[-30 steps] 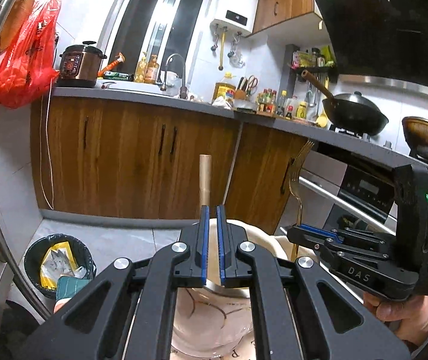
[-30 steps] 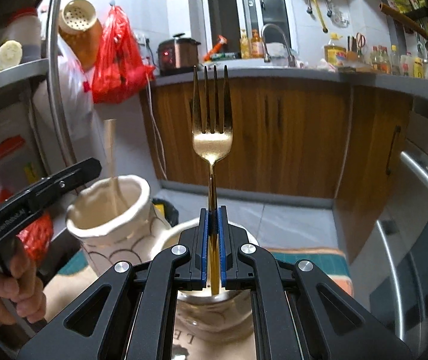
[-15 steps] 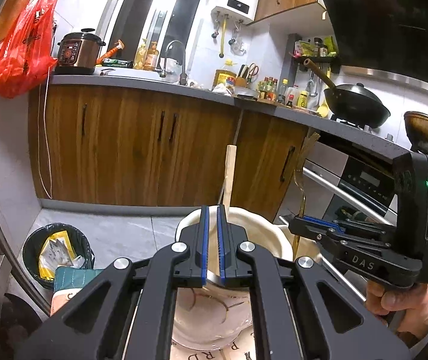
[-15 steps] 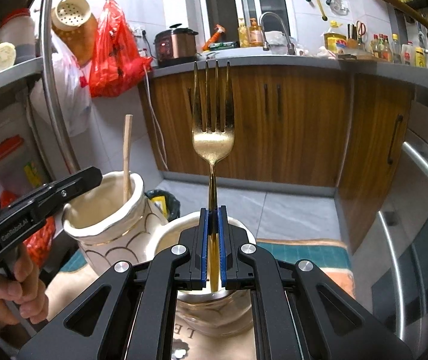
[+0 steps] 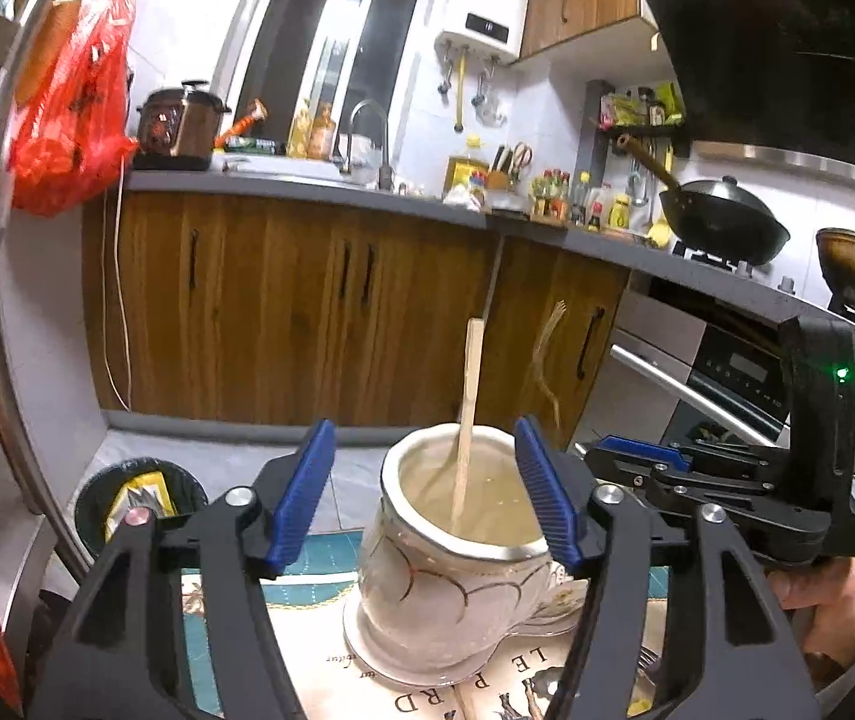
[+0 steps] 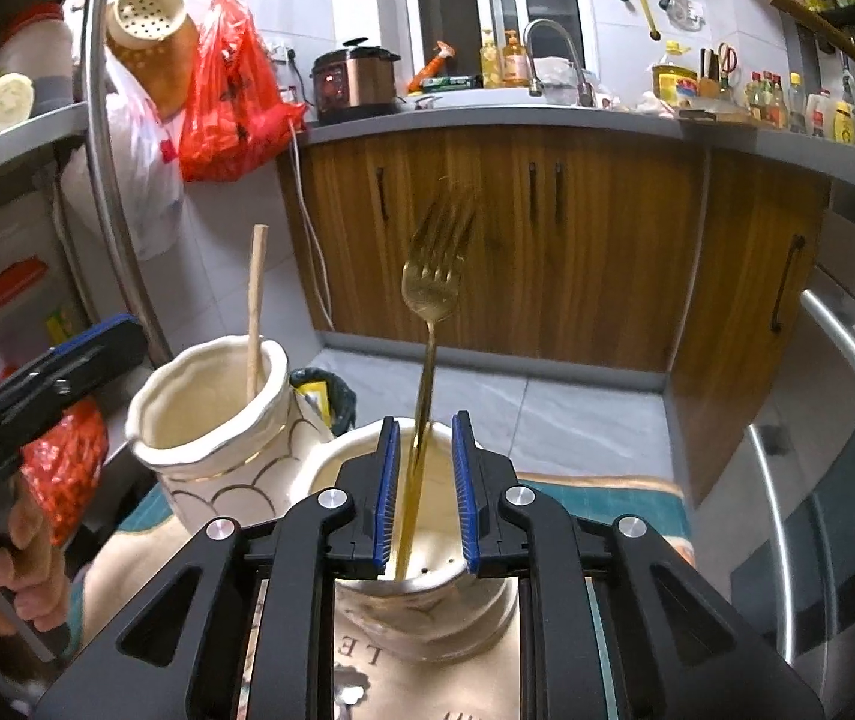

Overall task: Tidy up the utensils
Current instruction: 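Open both grippers and move them back over the remaining utensils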

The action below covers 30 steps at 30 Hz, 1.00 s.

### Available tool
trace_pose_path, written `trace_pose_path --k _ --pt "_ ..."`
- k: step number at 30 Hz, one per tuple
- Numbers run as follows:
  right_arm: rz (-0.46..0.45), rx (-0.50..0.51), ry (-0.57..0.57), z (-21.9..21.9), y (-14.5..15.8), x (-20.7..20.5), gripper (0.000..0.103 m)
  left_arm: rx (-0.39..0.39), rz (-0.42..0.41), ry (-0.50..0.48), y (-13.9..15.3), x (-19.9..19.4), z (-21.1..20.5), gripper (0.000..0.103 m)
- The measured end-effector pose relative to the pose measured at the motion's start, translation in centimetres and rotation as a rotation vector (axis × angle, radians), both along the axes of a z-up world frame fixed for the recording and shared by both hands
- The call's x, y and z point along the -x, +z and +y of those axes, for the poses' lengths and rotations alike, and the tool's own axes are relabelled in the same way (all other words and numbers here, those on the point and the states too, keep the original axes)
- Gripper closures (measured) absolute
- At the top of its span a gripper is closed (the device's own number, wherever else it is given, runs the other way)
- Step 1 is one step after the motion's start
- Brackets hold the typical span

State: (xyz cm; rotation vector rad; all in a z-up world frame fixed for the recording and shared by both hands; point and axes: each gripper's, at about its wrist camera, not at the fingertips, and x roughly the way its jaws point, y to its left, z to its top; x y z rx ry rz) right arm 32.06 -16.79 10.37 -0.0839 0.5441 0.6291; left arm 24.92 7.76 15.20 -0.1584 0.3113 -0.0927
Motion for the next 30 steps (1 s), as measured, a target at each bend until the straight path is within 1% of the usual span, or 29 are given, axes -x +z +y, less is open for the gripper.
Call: trace_pose_path --k 4,7,8,10,11,17,20,21,23,24,25,27,30 --pt "-0.023 -0.009 0.004 -1.2 0.7 1.5 0.084 0.005 -0.004 -0.004 0.3 2.1 0.4 0.040" --pt "-0.035 -0.003 0.013 -2.3 1.0 3.1 0.083 0.019 0.011 0.000 0.0 3.9 1.0 0.038" --pt "-0.033 0.000 0.015 -2.6 0.9 3.5 0.081 0.023 0.025 -0.002 -0.3 4.4 1.2 0.037" --pt "-0.023 0.008 0.023 -3.4 0.6 4.6 0.067 0.013 0.067 -0.010 -1.1 5.0 1.3 0.037" --pt "-0.019 0.012 0.026 -3.8 0.3 5.1 0.067 0.003 0.090 -0.013 -1.6 5.4 1.3 0.037" --pt "0.060 0.038 0.035 -5.7 -2.2 7.2 0.067 -0.020 0.228 -0.036 -4.7 6.8 1.7 0.037" --pt "0.141 0.005 0.059 -6.7 -3.4 8.0 0.064 -0.027 0.280 -0.050 -6.0 7.3 1.9 0.037" --pt "0.165 -0.011 0.063 -7.1 -3.7 8.3 0.062 -0.032 0.294 -0.056 -6.5 7.5 1.8 0.037" --pt "0.204 -0.008 0.042 -7.5 -4.3 8.7 0.049 -0.041 0.315 -0.064 -7.2 7.8 1.7 0.037" --pt "0.222 -0.005 0.034 -7.5 -4.5 8.8 0.046 -0.045 0.324 -0.068 -7.4 7.8 1.7 0.037" --pt "0.249 -0.015 0.035 -7.8 -4.8 9.0 0.046 -0.046 0.335 -0.072 -7.7 8.0 1.7 0.037" --pt "0.244 -0.014 0.041 -8.1 -4.9 9.4 0.046 -0.052 0.353 -0.077 -8.2 8.2 1.6 0.037" --pt "0.228 0.038 0.032 -7.9 -5.2 9.9 0.046 -0.062 0.372 -0.075 -8.7 8.5 1.3 0.037"
